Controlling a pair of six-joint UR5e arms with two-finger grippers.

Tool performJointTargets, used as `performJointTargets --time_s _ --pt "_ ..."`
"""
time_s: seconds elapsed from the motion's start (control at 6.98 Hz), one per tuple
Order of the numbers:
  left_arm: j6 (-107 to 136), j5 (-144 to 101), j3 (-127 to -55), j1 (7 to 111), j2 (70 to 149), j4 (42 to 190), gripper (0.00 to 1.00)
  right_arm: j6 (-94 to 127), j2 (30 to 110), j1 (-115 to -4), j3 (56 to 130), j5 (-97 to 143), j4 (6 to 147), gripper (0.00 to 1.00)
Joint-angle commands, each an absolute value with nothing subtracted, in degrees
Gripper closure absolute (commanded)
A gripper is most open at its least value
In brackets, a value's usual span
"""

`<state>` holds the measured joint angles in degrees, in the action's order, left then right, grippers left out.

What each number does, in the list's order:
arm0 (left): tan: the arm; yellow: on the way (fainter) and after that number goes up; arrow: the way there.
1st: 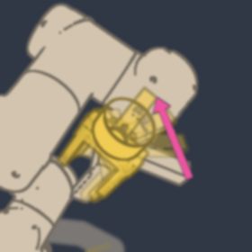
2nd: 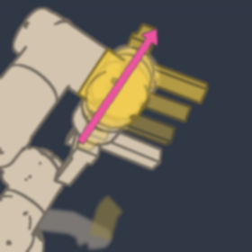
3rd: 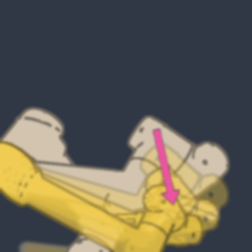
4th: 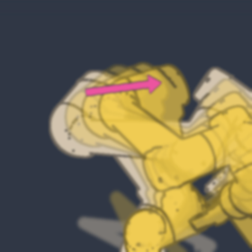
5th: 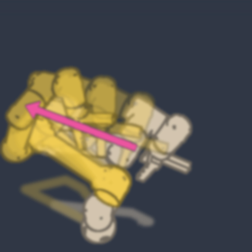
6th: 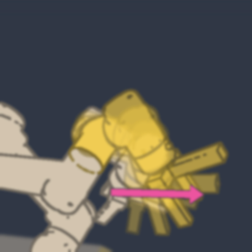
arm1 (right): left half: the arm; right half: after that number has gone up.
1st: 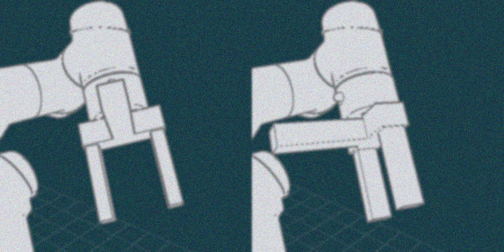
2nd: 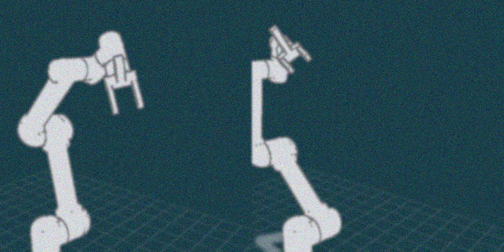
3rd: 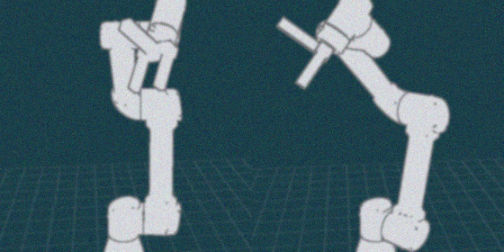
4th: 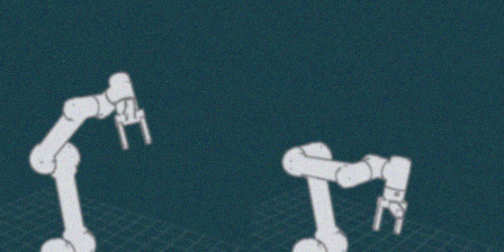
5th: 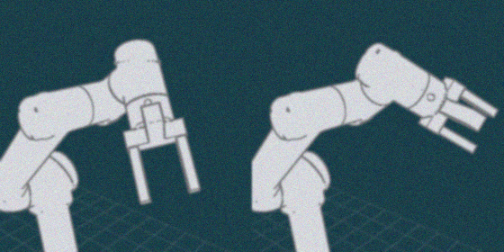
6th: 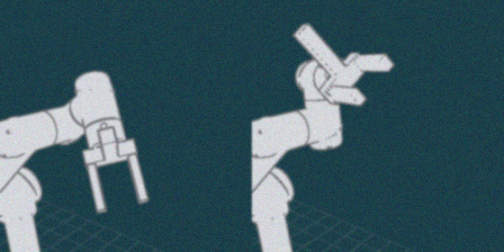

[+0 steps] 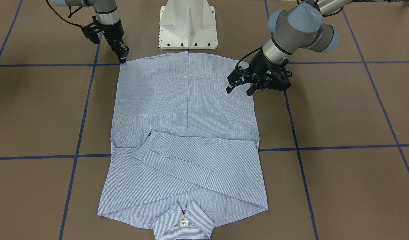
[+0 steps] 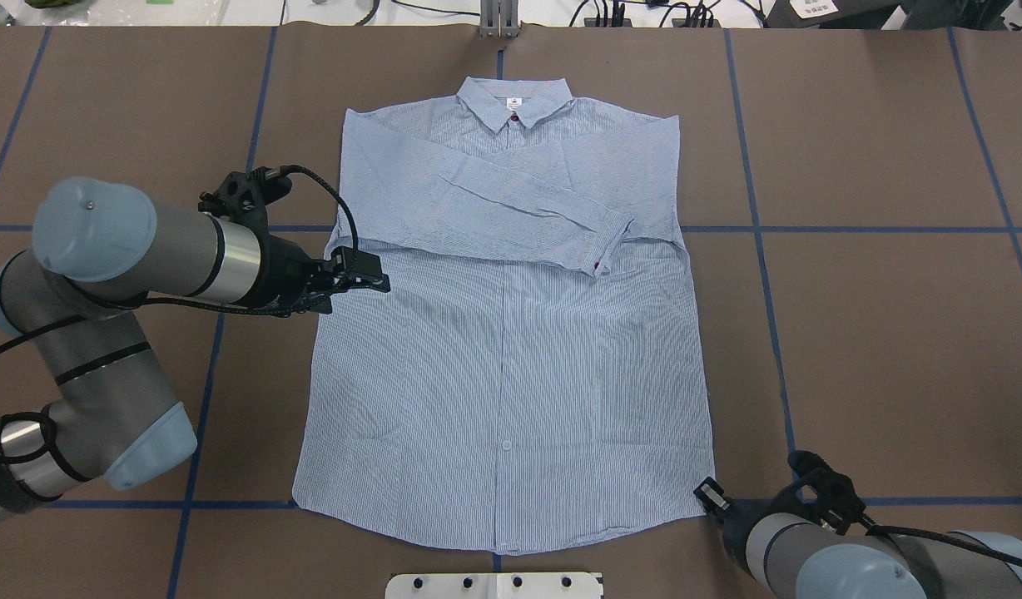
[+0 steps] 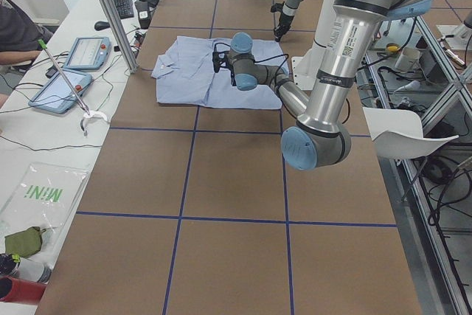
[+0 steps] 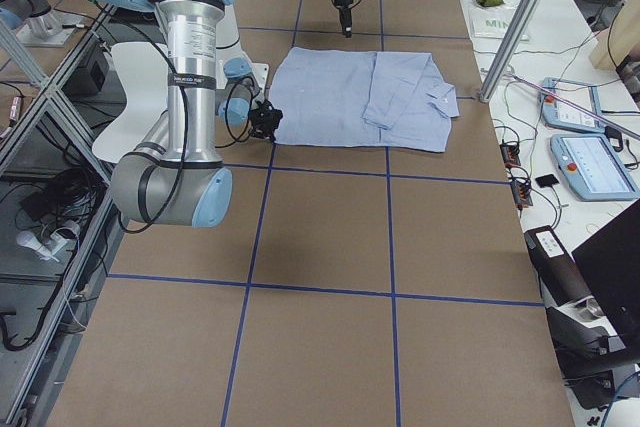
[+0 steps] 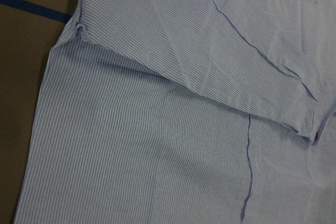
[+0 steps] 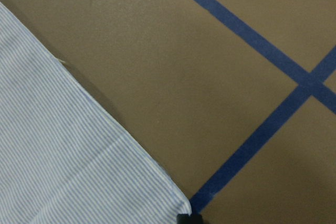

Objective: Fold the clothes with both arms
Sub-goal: 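Lower both grippers to the hem corners nearest the robot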

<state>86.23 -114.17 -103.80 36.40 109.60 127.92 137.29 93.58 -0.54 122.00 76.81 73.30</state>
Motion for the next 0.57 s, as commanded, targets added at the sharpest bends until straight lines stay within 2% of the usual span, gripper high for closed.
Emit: performJointTargets --time_s 0.0,0.43 --pt "88.3 -114.2 -104.1 36.4 109.4 127.9 0.05 137.3 93.8 -1.4 123.0 77.0 73.3 1.0" --pt "93.4 -108.6 -106.6 35.2 107.5 123.4 0.05 137.3 94.1 -2.2 125.1 77.3 73.3 1.0"
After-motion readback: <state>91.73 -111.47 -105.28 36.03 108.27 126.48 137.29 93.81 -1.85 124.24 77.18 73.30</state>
